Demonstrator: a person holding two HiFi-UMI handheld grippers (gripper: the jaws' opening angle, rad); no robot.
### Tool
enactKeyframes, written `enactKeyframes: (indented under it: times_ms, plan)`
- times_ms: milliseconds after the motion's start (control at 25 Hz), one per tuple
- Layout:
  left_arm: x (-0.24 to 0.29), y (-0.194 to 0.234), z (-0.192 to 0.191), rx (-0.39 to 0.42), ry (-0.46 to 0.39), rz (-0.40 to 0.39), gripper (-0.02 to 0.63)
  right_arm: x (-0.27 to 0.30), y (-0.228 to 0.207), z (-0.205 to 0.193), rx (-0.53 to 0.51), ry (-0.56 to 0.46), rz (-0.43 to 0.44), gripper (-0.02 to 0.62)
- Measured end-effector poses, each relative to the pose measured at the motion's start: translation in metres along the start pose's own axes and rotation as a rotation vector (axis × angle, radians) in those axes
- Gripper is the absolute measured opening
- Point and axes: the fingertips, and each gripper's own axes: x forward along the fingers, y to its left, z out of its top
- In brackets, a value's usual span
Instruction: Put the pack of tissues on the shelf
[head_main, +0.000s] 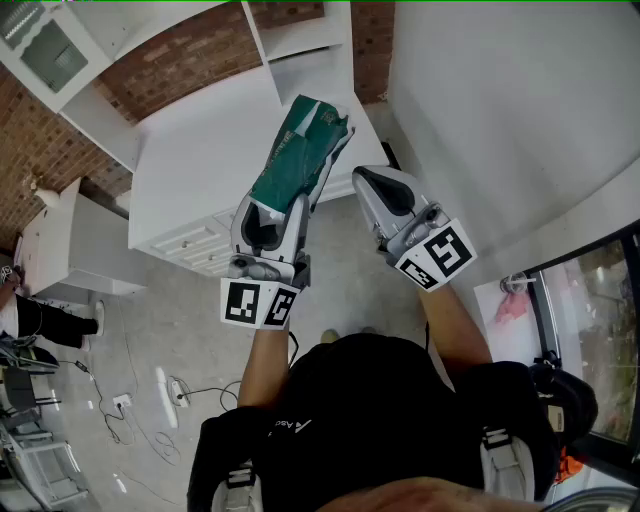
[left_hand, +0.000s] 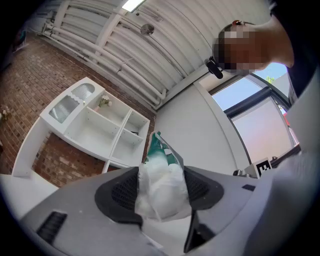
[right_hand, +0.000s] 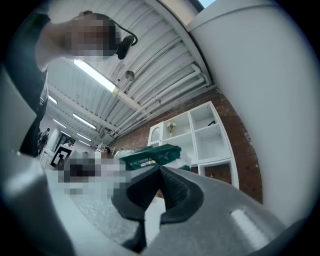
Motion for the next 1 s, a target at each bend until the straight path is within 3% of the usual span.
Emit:
enactKeyframes:
  times_ms: [680,1000]
  plan:
    - [0.054,-0.030,-0.013,0.018,-0.016,0.059,0.242,-0.025,-0.069,0.032,-0.032,-0.046,0.035,0.002]
    - [0.096,-0.015,-0.010,0.031,-0.045,0.054,0.242,0.000,-0.111,0.043,-0.067,-0.072,0.033,0.002]
